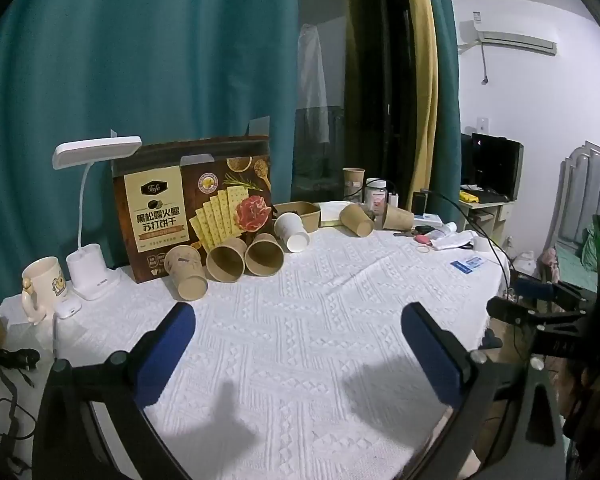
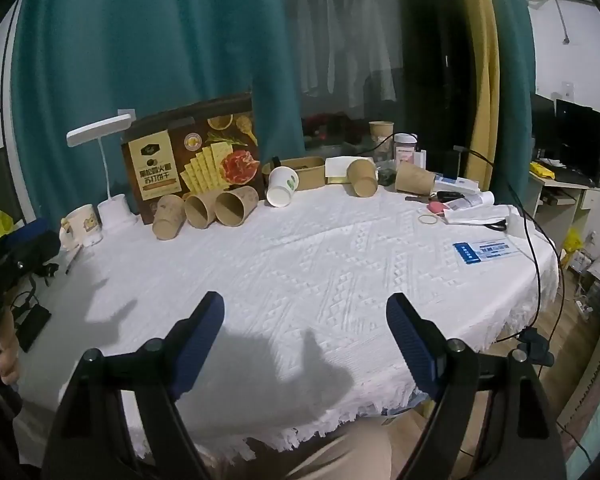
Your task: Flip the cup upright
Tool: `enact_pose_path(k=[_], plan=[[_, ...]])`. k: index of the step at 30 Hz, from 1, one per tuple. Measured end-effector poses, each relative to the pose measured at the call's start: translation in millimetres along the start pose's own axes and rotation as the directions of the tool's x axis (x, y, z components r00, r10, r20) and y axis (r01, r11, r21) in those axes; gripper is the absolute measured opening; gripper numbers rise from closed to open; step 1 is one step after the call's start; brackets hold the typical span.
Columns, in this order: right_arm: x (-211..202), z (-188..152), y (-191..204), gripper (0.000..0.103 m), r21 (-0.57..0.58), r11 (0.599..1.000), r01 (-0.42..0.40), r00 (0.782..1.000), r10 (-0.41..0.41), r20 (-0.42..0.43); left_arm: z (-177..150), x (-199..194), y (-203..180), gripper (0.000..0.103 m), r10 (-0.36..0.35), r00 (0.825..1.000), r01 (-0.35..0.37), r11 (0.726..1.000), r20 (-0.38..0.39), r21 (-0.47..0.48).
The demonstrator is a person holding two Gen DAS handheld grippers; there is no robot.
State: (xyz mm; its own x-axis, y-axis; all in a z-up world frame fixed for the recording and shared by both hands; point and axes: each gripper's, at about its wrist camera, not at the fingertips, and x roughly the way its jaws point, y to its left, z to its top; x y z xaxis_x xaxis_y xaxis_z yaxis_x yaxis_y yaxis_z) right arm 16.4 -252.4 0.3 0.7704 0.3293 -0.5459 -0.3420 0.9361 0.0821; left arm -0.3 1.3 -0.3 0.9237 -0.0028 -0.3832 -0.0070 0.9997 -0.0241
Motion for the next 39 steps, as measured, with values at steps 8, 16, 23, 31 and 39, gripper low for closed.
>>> enact_pose_path(k=[8, 16, 23, 31, 39], plan=[[-1.0, 1.7, 0.1, 0.081, 0.003, 1.0, 0.007, 1.0, -0.007, 0.004, 2.0, -0.6, -4.3, 0.103, 0.0, 1.0, 0.0, 1.0, 0.003, 0.003], [-2.6, 2.1, -0.8, 0.081, 0.005, 1.0, 0.006, 1.0, -0.006, 0.008, 2.4, -1.6, -6.9, 0.103, -0.001, 1.0, 0.001, 1.0, 0.005, 0.004], [-5.1, 4.6, 0.2, 0.081, 0.001, 1.0, 0.004, 1.0, -0.004, 0.016, 2.6, -1.7, -7.0, 0.103, 0.0, 1.0, 0.0, 1.0, 0.006, 0.005], [-5.2, 5.0, 0.6, 0.081, 0.001, 1.0, 0.004, 1.0, -0.004, 0.016, 4.4, -3.3, -8.6, 0.103, -0.001, 1.0, 0.001, 1.0, 0.007, 0.006], [-6.2, 4.3, -1.2, 0.081, 0.003, 1.0, 0.007, 1.0, -0.007, 0.013, 5.1, -4.1, -9.3, 0.103, -0.001, 1.0, 0.0, 1.0, 0.008, 0.006]])
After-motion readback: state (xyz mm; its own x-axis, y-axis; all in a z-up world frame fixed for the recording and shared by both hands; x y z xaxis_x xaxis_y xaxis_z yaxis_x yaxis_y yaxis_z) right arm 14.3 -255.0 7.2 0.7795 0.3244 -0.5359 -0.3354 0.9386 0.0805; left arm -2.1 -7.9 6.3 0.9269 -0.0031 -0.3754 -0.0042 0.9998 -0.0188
